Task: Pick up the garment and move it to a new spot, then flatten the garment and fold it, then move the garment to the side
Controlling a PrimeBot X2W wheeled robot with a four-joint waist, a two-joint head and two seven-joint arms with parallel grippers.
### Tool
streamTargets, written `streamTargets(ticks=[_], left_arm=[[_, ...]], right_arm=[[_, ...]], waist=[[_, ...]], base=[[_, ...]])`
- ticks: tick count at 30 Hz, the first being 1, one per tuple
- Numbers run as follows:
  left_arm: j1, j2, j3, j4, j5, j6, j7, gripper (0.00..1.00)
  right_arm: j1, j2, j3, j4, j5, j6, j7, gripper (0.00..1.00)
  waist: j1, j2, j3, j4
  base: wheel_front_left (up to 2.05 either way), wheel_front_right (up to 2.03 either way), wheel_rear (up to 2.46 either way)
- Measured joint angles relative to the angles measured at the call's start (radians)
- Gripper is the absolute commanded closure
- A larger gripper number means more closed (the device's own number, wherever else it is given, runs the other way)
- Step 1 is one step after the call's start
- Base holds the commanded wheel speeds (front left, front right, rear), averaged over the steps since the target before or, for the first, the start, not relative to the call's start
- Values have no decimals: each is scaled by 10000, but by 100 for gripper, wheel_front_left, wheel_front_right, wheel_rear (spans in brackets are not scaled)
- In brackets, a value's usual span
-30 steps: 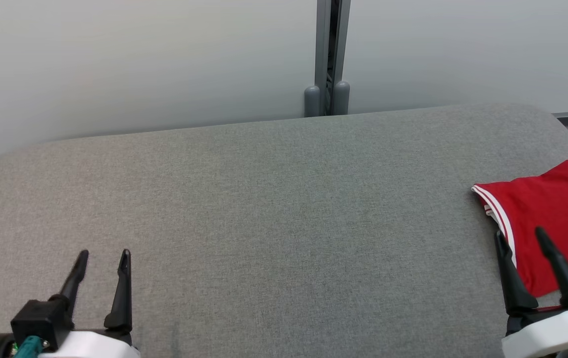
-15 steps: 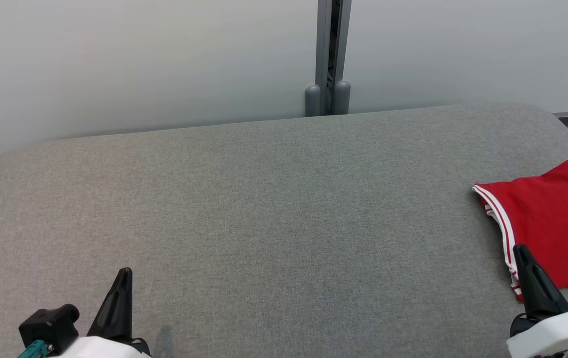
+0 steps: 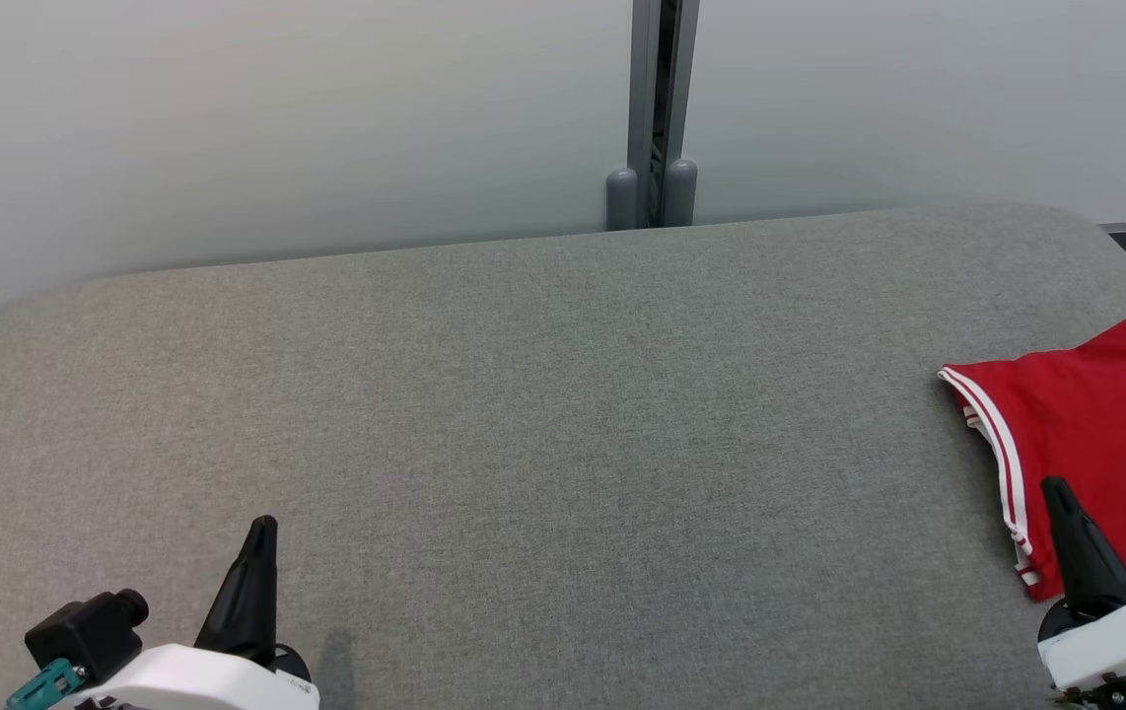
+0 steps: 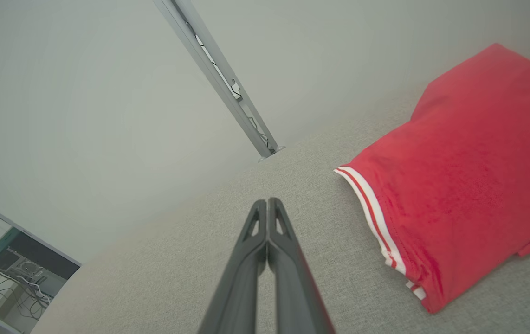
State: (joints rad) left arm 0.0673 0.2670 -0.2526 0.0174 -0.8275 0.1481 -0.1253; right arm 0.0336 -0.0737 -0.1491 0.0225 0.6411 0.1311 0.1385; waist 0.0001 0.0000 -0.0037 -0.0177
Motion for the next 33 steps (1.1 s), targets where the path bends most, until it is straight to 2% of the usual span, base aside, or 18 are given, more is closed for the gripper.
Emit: streamTargets(ticks=[15,33], left_arm=[[-360,-495,171,472,-1848,-635,-157,100],[-745,-961,334,907,-3599,-1221,-272,100]], right_arm=[[-486,-4,-508,702,2144,-2,566,100],[-921,-2,-1035,1390,4159,-2,1095,100]], waist=[[0,0,17,29],[-1,0,36,61]], base=[[0,0,0],[0,0,0]])
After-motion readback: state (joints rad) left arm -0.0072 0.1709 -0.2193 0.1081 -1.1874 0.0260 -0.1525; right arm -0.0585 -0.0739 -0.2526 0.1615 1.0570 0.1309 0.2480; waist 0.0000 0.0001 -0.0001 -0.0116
